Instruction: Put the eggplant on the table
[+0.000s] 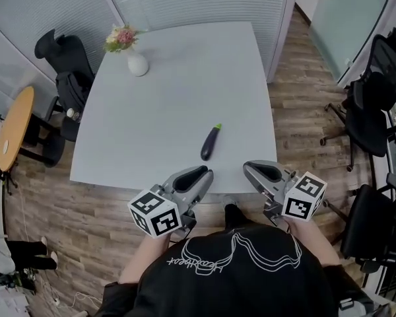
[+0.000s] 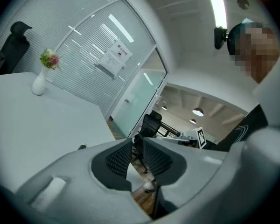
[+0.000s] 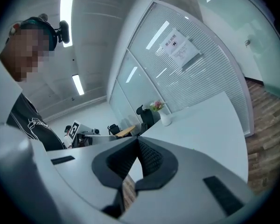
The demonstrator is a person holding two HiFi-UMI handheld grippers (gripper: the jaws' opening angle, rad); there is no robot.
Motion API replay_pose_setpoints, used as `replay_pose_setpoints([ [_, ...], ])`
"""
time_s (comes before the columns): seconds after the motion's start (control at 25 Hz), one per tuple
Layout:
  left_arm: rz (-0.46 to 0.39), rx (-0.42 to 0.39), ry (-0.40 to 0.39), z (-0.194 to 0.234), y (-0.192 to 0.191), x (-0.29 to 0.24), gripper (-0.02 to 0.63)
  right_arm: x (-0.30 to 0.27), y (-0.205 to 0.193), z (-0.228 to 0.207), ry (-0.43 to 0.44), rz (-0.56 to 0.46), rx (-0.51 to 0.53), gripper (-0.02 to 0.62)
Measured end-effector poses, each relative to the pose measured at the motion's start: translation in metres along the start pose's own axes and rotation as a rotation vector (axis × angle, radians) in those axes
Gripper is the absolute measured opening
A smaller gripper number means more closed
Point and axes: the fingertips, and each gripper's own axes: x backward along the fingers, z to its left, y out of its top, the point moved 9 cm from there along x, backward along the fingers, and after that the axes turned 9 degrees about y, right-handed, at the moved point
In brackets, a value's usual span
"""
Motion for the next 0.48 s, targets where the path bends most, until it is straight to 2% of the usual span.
replay_pose_setpoints([
  [0.16,0.004,-0.057,-0.047,-0.017,0.002,0.008,0.057,-0.005,0.002,0.015,0.036,0.006,0.026,0.008],
  [0.32,-0.018,-0.070,-0.053,-0.026,0.005,0.016,0.029,-0.007,0.007,0.027,0.058,0.019,0.068,0.008],
  [0.48,-0.030,-0.121,-0.046,-0.037,0.006,0.022,0.023,-0.006,0.009,0.036,0.069,0.022,0.087,0.008],
])
